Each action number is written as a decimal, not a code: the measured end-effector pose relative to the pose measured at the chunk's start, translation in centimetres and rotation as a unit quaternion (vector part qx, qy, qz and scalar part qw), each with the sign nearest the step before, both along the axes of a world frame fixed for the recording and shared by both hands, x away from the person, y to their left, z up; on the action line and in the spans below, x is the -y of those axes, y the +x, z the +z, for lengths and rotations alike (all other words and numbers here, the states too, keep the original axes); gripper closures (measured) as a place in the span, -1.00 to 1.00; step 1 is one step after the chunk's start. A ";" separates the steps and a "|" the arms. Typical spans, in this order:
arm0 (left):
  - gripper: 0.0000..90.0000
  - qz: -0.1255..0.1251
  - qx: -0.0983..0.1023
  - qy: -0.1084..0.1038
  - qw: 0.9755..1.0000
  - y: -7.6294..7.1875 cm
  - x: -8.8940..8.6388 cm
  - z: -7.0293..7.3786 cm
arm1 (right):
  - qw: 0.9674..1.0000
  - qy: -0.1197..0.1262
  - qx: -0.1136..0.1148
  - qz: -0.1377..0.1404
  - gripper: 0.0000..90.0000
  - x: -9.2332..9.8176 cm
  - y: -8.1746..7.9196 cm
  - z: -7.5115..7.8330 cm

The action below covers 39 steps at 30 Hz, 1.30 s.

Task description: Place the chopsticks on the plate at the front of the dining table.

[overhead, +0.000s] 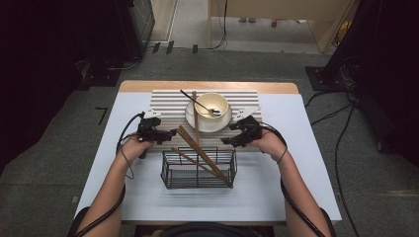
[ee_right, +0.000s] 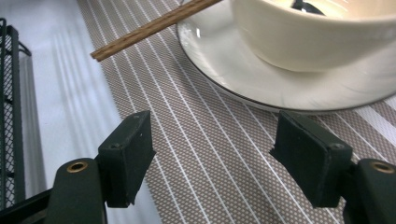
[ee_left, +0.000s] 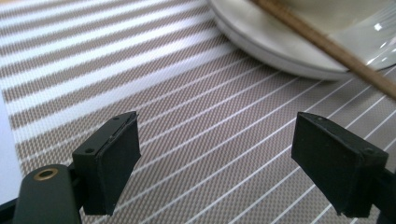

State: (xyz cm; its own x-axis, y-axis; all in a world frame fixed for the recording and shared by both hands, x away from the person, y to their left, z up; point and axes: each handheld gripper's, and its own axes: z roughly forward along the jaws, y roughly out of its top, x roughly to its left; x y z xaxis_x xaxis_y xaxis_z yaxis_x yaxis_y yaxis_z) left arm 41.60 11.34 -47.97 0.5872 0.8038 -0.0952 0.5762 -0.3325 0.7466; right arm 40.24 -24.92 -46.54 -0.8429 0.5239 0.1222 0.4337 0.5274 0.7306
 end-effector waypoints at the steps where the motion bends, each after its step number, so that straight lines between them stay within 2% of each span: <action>1: -0.65 0.002 -0.002 0.001 1.000 0.0 -0.1 -0.1 | 1.000 0.001 -0.001 -0.003 -0.37 0.2 0.1 -0.1; 7: -0.65 0.014 -0.003 0.000 1.000 0.3 -0.9 -0.5 | 1.000 -0.005 -0.001 -0.023 -0.37 1.3 0.5 -0.9; 12: -0.64 0.009 0.009 0.015 1.000 0.3 -1.5 -0.8 | 0.999 0.001 -0.004 -0.034 -0.38 2.2 0.8 -1.5; 18: -0.64 0.018 0.002 0.012 1.000 0.5 -2.1 -1.2 | 0.999 -0.006 -0.009 -0.050 -0.38 3.1 1.0 -2.1; 24: -0.64 0.021 0.004 0.026 0.999 0.6 -2.8 -1.5 | 0.998 -0.008 -0.003 -0.063 -0.39 3.9 1.2 -2.4; 30: -0.64 0.017 0.011 0.028 0.999 0.5 -3.1 -1.7 | 0.997 -0.014 0.000 -0.073 -0.40 4.6 1.5 -2.9; 32: -0.65 0.017 0.010 0.028 0.999 0.6 -3.1 -1.7 | 0.997 -0.008 0.001 -0.073 -0.41 4.8 1.5 -3.0; 34: -0.65 0.016 0.010 0.028 0.999 0.6 -3.1 -1.7 | 0.997 -0.012 0.012 -0.076 -0.42 4.8 1.5 -3.2; 37: -0.70 0.011 0.011 0.035 0.999 0.6 -2.9 -1.7 | 0.998 0.000 0.018 -0.059 -0.72 4.8 1.2 -3.6; 39: -0.71 0.012 0.013 0.040 0.999 0.5 -2.8 -1.8 | 0.998 -0.004 0.020 -0.053 -0.73 4.7 1.2 -3.7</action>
